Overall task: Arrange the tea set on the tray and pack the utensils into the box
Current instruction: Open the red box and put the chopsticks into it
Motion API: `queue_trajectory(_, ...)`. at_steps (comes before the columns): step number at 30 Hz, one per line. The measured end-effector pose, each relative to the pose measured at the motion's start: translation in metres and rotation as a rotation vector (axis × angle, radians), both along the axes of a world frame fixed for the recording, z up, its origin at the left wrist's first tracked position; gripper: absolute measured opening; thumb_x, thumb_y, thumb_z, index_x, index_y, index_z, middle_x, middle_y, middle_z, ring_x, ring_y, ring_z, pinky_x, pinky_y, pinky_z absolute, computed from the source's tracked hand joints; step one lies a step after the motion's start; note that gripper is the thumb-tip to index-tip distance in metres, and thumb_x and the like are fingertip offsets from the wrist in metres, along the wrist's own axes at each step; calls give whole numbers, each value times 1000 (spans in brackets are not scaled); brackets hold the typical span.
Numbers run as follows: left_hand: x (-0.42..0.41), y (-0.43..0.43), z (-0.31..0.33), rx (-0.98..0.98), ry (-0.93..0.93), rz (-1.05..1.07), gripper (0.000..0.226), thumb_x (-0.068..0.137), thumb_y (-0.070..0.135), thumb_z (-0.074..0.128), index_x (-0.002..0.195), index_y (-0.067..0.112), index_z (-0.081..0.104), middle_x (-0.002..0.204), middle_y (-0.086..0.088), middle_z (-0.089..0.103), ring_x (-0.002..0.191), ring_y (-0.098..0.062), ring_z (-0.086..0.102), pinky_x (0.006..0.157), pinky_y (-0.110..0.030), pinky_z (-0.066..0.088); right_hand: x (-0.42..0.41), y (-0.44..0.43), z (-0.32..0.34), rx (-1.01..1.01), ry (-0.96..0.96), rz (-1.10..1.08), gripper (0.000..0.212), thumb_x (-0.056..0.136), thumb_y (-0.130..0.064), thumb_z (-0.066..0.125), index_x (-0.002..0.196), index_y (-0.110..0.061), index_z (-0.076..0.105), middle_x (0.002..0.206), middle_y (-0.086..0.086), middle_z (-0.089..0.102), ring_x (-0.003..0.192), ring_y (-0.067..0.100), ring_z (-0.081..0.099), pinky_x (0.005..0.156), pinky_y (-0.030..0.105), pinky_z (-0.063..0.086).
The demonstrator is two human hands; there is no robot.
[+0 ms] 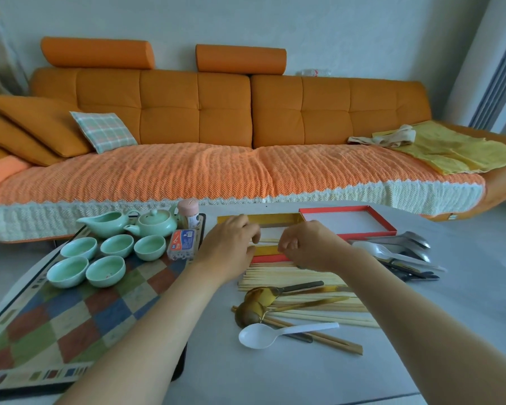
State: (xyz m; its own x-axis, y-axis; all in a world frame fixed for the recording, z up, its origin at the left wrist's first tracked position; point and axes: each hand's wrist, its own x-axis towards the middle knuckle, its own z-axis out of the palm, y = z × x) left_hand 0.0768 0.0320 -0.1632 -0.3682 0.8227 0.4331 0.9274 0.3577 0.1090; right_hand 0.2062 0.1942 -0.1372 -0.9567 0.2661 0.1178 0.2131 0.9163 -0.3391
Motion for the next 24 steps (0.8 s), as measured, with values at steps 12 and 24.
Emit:
queue_trajectory(12, 28, -7, -7, -277, -127, -46, 25, 94, 42, 59, 113, 32, 70, 113, 11, 59, 104, -13, 55, 82, -32, 47, 21, -12, -15, 44, -230, 42, 14, 90, -37, 66, 101, -29, 71, 100, -14, 63, 91, 6, 59, 85, 28, 53)
queue_trajectory(24, 19, -12, -8, -276, -195, -23, 14, 87, 29, 70, 100, 26, 72, 104, 10, 59, 93, -13, 58, 76, -25, 47, 10, -22, -21, 180, -184, 79, 20, 91, -42, 65, 108, -32, 66, 109, -11, 59, 95, 9, 56, 84, 32, 53)
